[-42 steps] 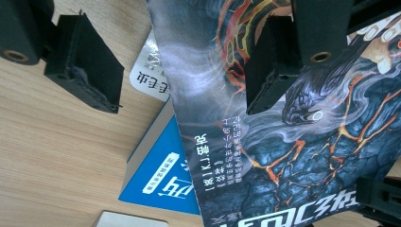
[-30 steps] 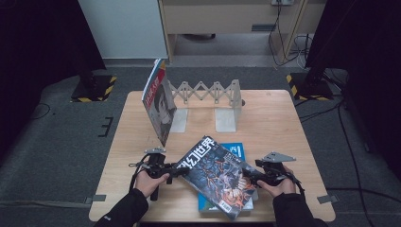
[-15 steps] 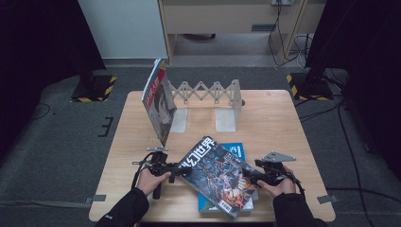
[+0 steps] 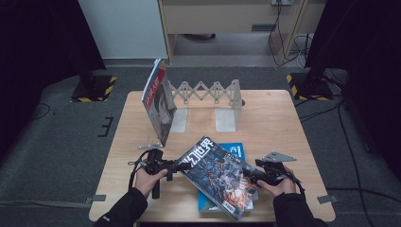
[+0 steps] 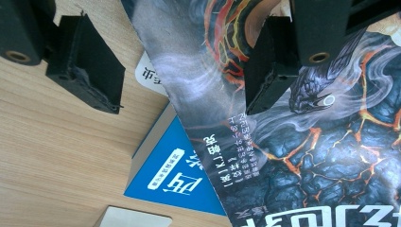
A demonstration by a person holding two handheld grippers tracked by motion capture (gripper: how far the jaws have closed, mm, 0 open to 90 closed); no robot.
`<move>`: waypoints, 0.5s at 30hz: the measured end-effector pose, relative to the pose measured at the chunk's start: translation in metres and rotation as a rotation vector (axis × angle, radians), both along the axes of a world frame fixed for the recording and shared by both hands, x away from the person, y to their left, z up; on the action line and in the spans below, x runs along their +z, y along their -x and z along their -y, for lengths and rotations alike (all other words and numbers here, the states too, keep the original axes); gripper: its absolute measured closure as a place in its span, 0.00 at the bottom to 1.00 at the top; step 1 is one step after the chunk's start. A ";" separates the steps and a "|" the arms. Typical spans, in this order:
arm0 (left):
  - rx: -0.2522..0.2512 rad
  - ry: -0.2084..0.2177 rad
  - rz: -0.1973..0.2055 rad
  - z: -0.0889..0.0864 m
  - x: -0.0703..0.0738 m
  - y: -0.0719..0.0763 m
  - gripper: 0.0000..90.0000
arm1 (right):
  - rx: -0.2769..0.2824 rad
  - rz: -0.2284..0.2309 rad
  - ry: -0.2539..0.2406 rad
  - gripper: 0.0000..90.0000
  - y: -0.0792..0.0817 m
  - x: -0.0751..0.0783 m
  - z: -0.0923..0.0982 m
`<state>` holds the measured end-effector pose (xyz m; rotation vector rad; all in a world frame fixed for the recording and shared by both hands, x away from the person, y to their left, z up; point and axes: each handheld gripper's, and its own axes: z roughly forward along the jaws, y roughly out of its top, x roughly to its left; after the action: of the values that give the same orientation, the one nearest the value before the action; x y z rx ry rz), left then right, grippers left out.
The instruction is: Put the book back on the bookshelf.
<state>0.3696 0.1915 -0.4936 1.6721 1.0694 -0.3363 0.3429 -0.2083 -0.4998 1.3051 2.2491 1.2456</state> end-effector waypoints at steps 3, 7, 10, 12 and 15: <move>-0.023 -0.007 -0.027 0.006 -0.003 -0.003 0.54 | 0.002 0.002 0.000 0.33 0.000 0.000 0.000; -0.019 -0.039 -0.059 0.008 -0.003 -0.007 0.63 | 0.003 0.002 -0.003 0.33 0.000 0.000 0.000; -0.014 -0.044 -0.089 0.008 -0.002 -0.010 0.67 | 0.004 -0.001 -0.009 0.33 -0.001 -0.001 0.001; -0.014 -0.049 -0.094 0.008 0.000 -0.010 0.68 | 0.001 -0.006 -0.013 0.32 -0.001 -0.001 0.001; -0.001 -0.052 -0.107 0.010 0.006 -0.009 0.71 | -0.002 -0.012 -0.021 0.32 -0.001 -0.001 0.001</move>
<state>0.3785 0.1818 -0.4879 1.7170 1.1648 -0.4055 0.3440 -0.2095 -0.5005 1.3254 2.2487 1.2675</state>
